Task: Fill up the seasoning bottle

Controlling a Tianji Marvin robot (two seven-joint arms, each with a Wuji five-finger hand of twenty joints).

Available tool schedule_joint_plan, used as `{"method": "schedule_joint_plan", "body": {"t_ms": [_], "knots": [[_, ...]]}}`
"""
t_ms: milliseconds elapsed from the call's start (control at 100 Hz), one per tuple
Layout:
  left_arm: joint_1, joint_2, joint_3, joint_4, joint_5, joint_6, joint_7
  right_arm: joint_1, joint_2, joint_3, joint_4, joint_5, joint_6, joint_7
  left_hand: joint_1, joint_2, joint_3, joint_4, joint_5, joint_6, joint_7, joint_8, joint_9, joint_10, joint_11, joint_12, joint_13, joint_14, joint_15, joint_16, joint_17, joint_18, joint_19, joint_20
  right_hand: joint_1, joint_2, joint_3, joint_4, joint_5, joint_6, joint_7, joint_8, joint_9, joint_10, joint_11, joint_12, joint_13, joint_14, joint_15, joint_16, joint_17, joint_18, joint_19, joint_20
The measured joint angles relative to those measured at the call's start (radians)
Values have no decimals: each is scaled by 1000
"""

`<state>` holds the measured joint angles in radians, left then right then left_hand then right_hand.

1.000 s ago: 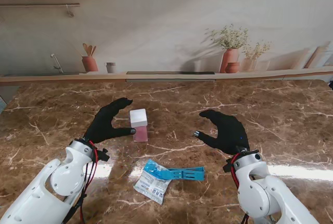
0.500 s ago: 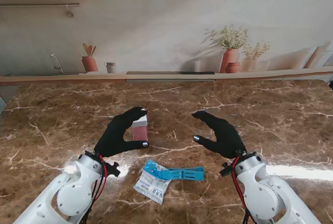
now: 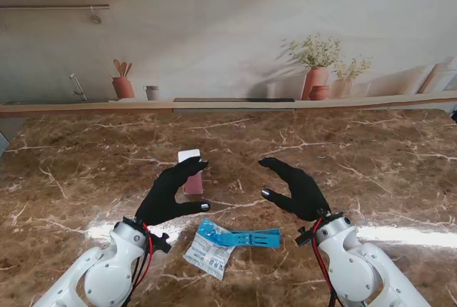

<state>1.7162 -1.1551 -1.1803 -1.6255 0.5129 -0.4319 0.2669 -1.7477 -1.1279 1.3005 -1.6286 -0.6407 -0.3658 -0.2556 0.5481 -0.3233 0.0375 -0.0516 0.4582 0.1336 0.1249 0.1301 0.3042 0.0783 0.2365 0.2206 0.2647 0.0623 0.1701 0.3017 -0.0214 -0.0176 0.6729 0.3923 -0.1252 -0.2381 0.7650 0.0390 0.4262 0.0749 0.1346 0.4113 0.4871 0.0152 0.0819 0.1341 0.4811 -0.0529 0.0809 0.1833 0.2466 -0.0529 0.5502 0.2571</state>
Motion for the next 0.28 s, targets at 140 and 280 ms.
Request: {"method": "schedule_joint_plan", "body": {"t_ms": [140, 280], "knots": [[8, 1, -8, -6, 6, 1, -8, 1, -1, -4, 2, -11, 0, -20, 24, 0, 0, 0, 0, 0, 0, 0, 0, 0, 0, 0, 0, 0, 0, 0, 0, 0, 0, 0, 0, 0, -4, 0, 0, 0, 0, 0, 0, 0, 0, 0, 0, 0, 1, 0, 1, 0, 0, 0], [8, 2, -4, -7, 7, 0, -6, 1, -3, -6, 2, -18, 1, -31, 24, 0, 0, 0, 0, 0, 0, 0, 0, 0, 0, 0, 1, 0, 0, 0, 0, 0, 0, 0, 2, 1, -11, 0, 0, 0, 1, 0, 0, 0, 0, 0, 1, 0, 1, 0, 1, 0, 0, 0]]}}
